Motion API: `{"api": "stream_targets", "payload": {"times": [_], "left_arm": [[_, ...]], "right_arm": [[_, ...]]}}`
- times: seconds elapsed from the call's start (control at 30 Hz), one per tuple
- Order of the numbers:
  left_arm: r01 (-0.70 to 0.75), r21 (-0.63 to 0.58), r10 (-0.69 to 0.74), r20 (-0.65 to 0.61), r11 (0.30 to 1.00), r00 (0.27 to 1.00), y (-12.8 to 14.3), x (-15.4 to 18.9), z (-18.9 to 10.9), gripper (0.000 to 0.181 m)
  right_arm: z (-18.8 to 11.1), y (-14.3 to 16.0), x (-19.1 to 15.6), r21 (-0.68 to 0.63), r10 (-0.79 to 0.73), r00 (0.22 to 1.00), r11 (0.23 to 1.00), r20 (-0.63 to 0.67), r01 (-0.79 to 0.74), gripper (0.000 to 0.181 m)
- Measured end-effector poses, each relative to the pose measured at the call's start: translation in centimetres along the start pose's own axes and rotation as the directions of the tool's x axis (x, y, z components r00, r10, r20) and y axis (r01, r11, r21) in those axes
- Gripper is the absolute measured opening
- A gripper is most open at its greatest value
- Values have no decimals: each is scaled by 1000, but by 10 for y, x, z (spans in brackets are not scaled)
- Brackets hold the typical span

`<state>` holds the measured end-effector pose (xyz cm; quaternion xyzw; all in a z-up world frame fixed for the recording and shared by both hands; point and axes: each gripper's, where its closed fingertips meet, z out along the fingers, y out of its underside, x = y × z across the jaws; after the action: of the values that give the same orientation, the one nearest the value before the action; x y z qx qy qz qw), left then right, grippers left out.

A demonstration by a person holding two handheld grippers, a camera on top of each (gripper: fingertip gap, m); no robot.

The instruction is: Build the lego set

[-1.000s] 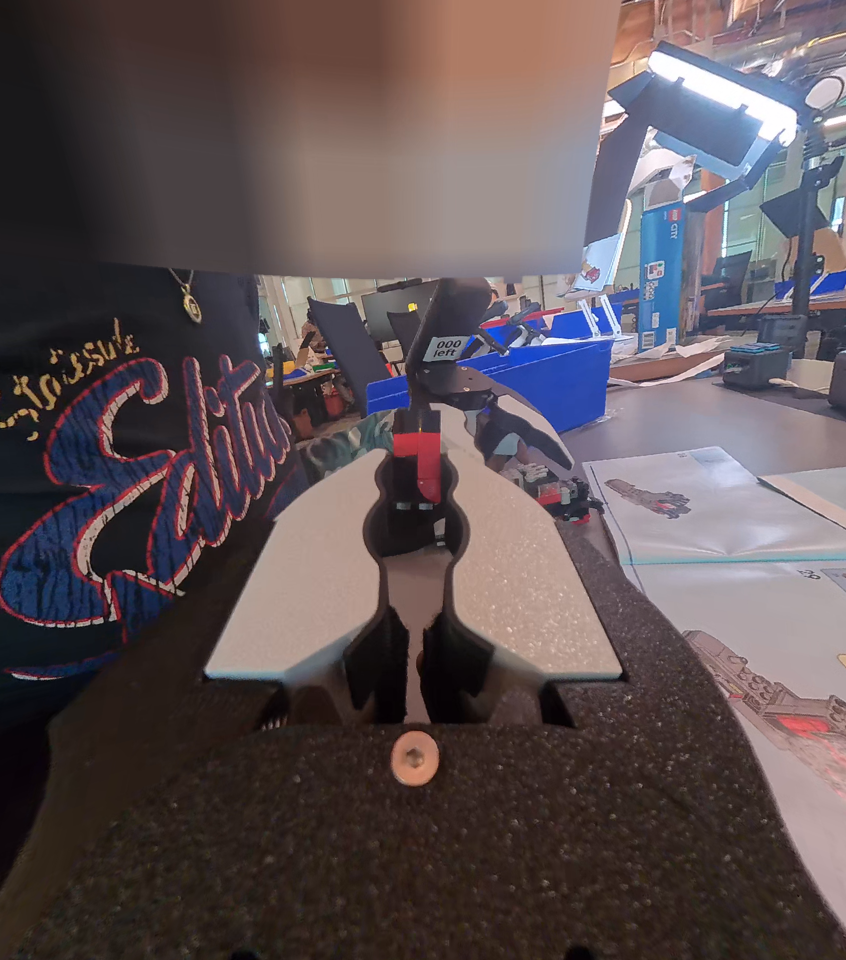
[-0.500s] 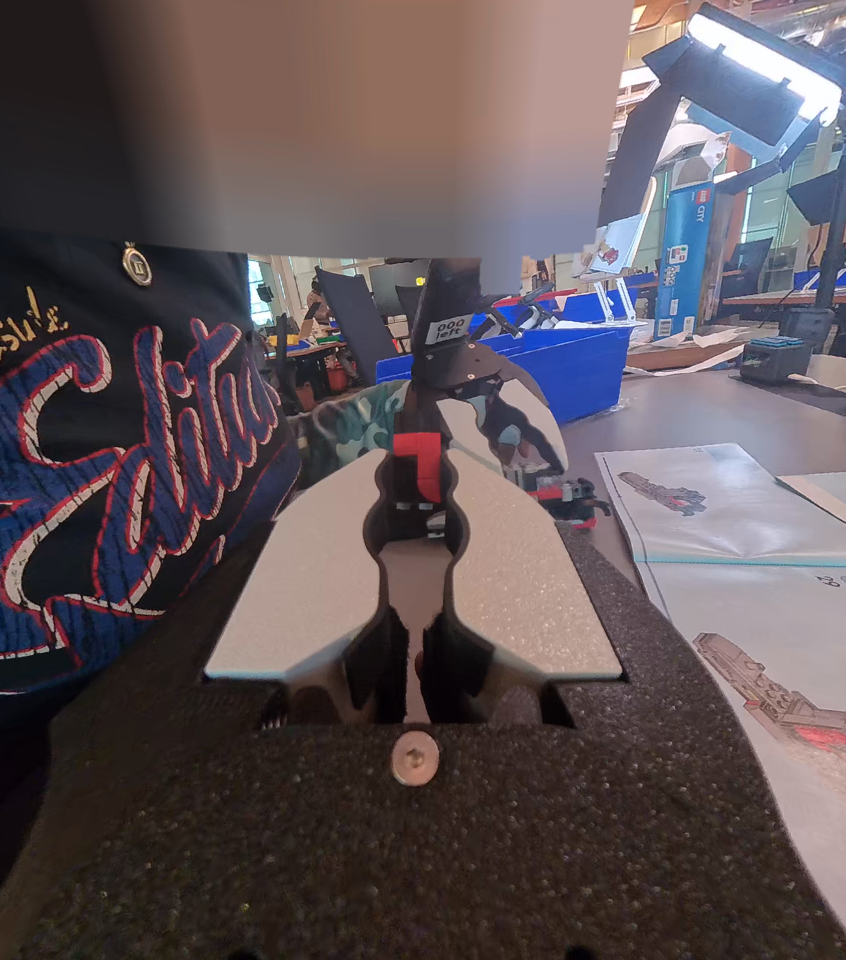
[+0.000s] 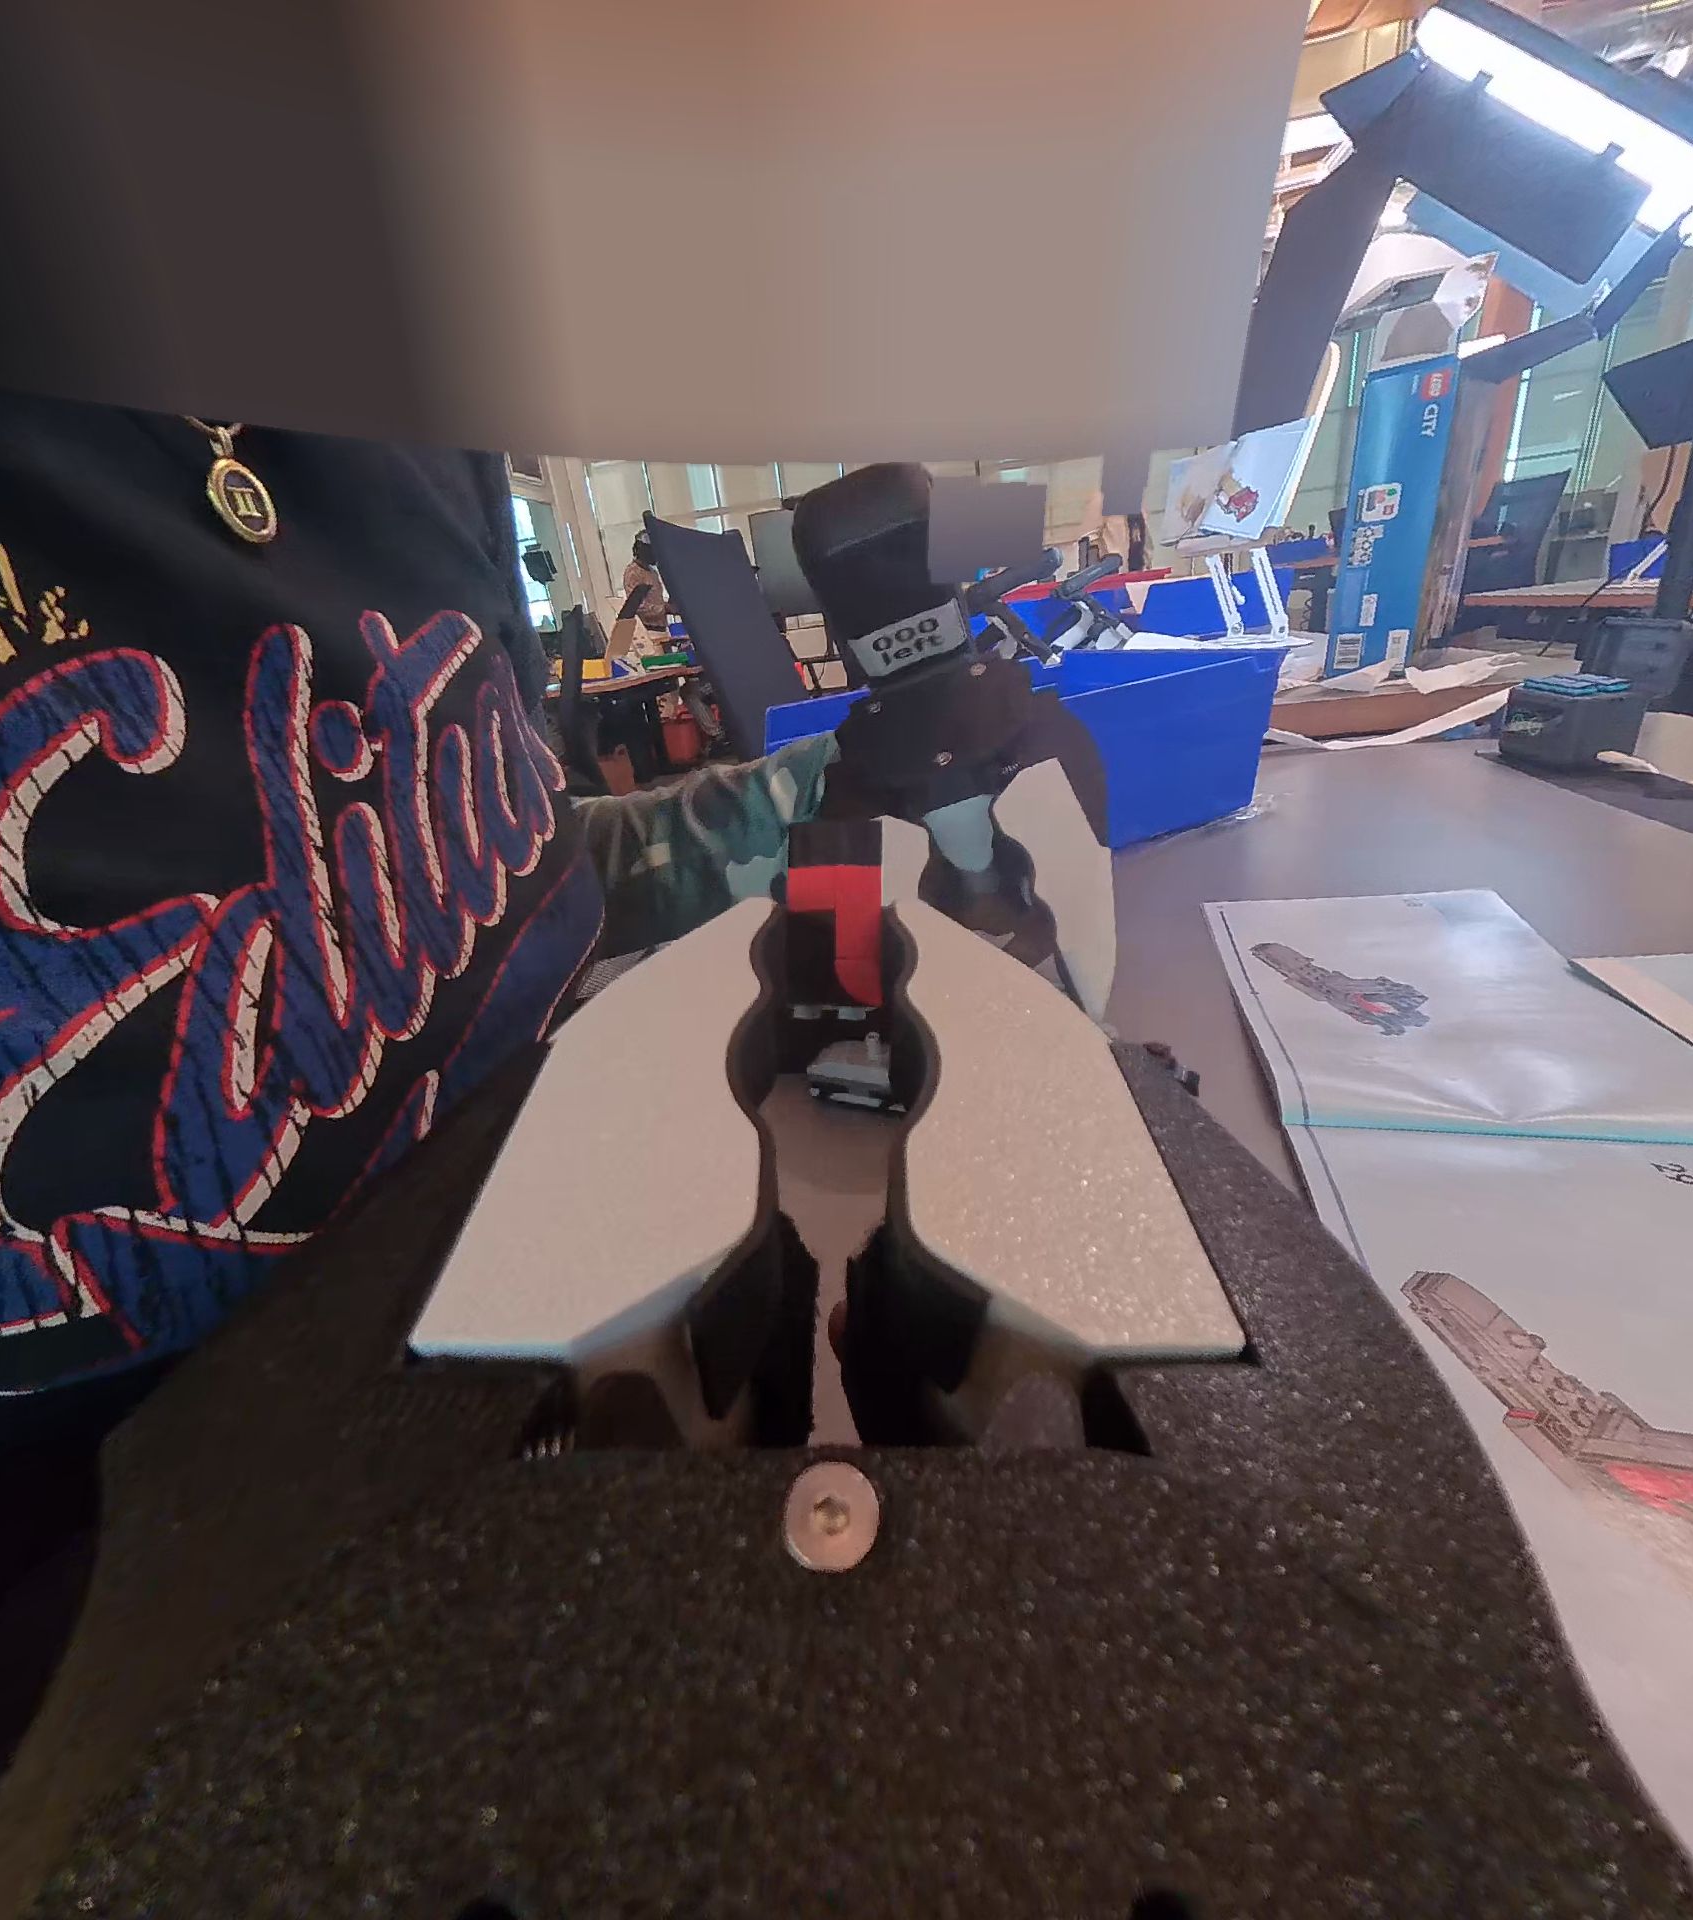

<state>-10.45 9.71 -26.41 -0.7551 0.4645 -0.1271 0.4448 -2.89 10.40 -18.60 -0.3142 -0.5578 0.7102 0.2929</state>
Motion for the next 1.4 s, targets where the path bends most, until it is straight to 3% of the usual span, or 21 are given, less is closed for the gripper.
{"api": "stream_targets", "payload": {"times": [0.1,0.2,0.27,0.4,0.6,0.67,0.77,0.93,1.07,1.13,1.2,1.27,1.3,1.4], "left_arm": [[99,-41,-98,26,994,995,-2,-5,2,44],[288,-76,-273,165,955,948,1,-17,0,69],[299,-97,-277,190,949,942,4,-12,-1,73],[112,-142,-84,185,983,979,14,-8,-5,68],[-104,-210,106,-2,972,994,11,-5,-24,68],[-176,-282,181,-10,943,984,9,-18,-33,67],[-306,-451,300,-87,838,950,12,-37,-40,68],[-563,-386,411,-411,731,814,-1,-25,-17,58],[-726,-329,433,-630,604,645,15,-11,-5,52],[-787,-303,441,-694,537,568,22,-11,-3,49],[-806,-278,444,-718,523,535,22,-10,-2,44],[-791,-264,436,-718,552,543,18,-6,-1,46],[-765,-286,425,-695,577,580,15,-7,-1,54],[-495,-495,243,-488,714,838,7,-19,-5,73]], "right_arm": [[-1,0,1,-1,-2,1000,1000,-8,2,17],[-2,0,2,4,1,1000,1000,-13,0,16],[-1,0,2,5,7,1000,1000,-10,-7,17],[0,1,1,0,18,1000,1000,6,-18,17],[-1,-1,2,14,19,1000,1000,-4,-19,17],[-2,-2,3,17,20,1000,1000,-9,-20,17],[-1,-2,2,13,16,1000,1000,-5,-16,17],[-2,-10,-5,56,10,1000,998,28,-12,17],[-7,-22,-9,125,-6,999,992,32,2,17],[-9,-25,-10,143,-13,1000,990,28,9,17],[-10,-26,-11,143,-20,1000,990,21,17,17],[-11,-27,-12,147,-30,999,989,17,27,17],[-12,-28,-12,151,-33,999,988,14,31,17],[-14,-30,-12,165,-32,999,986,5,31,17]]}}
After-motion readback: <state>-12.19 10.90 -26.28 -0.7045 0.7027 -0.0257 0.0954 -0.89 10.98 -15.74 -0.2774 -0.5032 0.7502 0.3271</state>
